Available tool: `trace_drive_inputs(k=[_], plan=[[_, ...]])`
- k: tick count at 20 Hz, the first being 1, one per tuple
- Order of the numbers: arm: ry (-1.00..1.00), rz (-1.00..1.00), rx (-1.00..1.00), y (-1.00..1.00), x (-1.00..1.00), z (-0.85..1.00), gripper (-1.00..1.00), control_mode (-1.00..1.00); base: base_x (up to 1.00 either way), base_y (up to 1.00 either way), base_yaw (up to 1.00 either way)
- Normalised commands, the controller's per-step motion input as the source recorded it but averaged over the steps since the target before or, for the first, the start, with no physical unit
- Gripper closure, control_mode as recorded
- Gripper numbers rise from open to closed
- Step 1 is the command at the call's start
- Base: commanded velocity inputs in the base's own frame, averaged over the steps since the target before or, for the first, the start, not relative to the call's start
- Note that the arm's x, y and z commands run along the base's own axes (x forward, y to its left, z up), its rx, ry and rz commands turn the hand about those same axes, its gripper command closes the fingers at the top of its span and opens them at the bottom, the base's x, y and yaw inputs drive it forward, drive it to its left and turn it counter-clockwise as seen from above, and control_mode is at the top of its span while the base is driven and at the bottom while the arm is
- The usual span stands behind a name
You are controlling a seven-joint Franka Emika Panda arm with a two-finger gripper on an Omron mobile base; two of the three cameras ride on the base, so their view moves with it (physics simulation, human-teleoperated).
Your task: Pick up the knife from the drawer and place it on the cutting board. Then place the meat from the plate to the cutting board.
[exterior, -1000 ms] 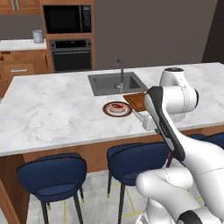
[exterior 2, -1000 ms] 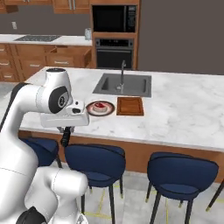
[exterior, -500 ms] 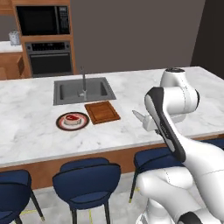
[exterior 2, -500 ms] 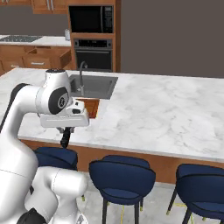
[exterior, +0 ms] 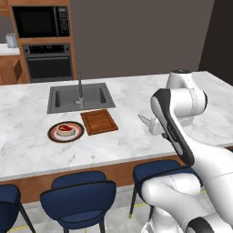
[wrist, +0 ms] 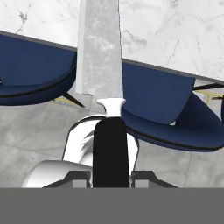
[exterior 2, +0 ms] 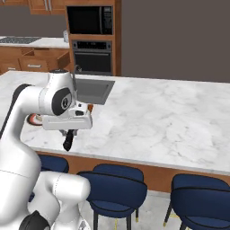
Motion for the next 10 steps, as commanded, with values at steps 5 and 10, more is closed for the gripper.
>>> trace_drive_inputs(k=[5,10], plan=[[0.00,0.00,0.00,0.00,0.00,0.00,1.00,1.00,0.47,0.02,-0.02],[0.00,0.00,0.00,0.00,0.00,0.00,1.00,1.00,0.30,0.00,-0.01]])
